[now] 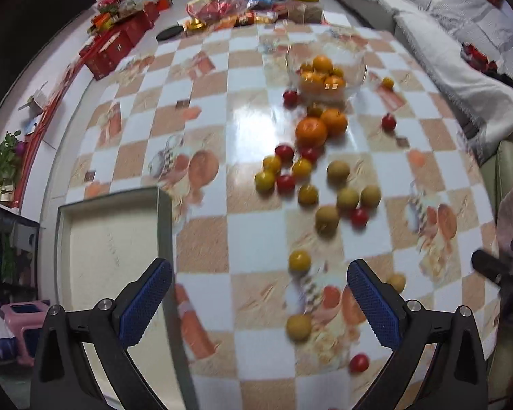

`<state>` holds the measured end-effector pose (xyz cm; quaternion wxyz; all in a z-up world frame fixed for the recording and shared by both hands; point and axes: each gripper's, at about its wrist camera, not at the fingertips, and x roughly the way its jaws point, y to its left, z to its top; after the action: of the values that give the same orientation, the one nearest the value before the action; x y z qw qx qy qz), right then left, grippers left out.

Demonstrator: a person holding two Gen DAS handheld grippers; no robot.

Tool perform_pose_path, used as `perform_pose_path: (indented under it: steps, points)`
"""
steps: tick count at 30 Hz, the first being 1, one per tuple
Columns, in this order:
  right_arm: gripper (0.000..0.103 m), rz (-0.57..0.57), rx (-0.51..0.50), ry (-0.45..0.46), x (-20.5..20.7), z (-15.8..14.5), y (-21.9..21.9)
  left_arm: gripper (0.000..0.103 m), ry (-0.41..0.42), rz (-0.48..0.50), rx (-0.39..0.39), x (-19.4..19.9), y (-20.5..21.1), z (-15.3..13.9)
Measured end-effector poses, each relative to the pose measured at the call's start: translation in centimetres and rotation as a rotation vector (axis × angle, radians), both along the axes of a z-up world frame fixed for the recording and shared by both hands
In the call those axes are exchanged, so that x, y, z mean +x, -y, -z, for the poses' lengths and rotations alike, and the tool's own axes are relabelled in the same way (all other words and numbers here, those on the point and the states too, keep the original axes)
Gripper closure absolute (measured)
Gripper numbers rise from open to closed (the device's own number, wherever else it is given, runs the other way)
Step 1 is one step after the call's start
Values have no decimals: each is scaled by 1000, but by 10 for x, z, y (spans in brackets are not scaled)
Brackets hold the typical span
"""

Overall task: Organize fruits
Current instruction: 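Move both tools over the loose fruit pile beside the glass bowl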

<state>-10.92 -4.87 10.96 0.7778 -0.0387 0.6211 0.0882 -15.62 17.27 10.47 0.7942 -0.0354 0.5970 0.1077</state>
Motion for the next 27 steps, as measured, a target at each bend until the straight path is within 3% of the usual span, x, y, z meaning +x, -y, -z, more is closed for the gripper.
perform_pose_path:
  steps: [6,27]
  points:
    - [0,-47,-5,-37,-3,-9,-17,0,-62,9,-58,-11,-10,1]
    - [0,-85,-16,-62,-5,-14,-35,0,-100,49,-35,-11,-5,2]
